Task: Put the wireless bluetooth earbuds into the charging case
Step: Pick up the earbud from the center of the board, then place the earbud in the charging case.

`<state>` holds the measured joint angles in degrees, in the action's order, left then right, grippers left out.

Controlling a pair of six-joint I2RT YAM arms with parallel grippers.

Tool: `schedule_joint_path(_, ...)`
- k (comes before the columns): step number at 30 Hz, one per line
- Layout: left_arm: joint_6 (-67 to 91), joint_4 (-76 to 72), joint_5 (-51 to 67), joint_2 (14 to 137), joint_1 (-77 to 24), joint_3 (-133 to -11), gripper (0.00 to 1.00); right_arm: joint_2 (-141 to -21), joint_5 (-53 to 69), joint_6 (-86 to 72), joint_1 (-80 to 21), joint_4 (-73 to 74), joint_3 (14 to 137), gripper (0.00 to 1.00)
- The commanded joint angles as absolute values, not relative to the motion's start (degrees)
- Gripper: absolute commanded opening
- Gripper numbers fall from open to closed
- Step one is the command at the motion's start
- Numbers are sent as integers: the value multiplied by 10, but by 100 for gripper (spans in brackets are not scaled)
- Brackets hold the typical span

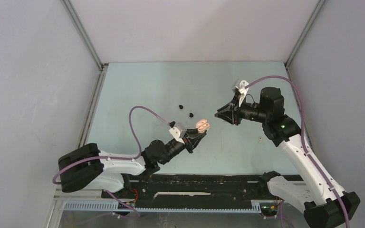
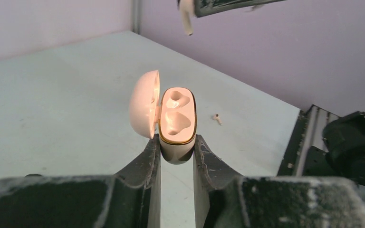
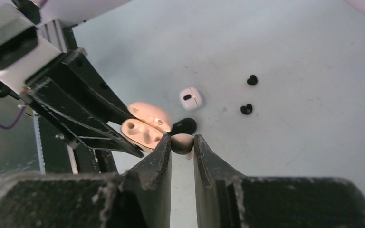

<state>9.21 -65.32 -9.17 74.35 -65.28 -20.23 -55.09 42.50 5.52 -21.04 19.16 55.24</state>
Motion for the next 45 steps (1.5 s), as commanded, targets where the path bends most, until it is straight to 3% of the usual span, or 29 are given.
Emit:
schedule_joint_path(1, 62, -633, -185, 731, -662, -221, 0, -550, 454, 3, -225, 132, 551, 0)
schedule_joint_path(45, 69, -696, -205, 756, -686, -265, 0, -588, 411, -2, -284, 107, 574, 0)
